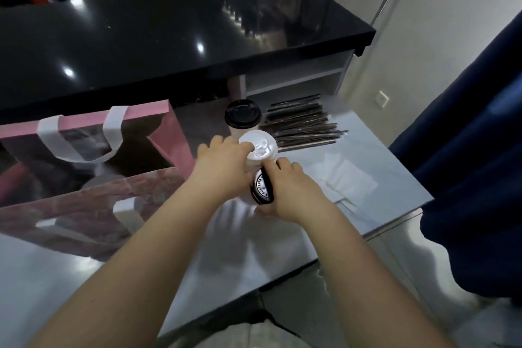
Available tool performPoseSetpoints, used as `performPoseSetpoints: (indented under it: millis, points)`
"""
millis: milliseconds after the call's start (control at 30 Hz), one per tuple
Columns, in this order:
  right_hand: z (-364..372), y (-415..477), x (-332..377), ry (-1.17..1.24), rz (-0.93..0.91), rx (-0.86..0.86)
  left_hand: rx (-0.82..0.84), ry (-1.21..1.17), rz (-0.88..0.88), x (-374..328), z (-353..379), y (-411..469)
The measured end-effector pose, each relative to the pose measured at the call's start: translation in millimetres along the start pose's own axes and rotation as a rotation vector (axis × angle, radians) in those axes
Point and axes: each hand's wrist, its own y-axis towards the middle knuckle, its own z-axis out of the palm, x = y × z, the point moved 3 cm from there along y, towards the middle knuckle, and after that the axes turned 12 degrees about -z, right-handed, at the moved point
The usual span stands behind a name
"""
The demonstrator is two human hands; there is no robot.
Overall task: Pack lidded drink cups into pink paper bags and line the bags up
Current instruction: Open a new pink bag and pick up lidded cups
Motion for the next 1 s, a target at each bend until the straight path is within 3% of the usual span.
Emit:
performPoseSetpoints:
  millis: [300, 533, 700, 1000]
  points:
    - [-92.7, -15.7, -31.8, -0.001, -0.057, -0.094, -0.232, -0.101, -0.034, -8.4, -60.6, 15.3]
    - [-150.7, 1.3, 4.2, -0.075, -0.127, -0.243, -0.323, -0.129, -0.029, 7.3, -111.4, 15.8]
    - [-169.6, 9.5, 53.6, 0.019, -0.286, -0.33, -0.373, -0.183, -0.044, 63.2, -127.5, -11.3]
    - [-169.5, 29.8, 161.8, 0.227, -0.593, -0.363, -0.319, -0.408, -0.07, 205.0, -108.6, -74.0]
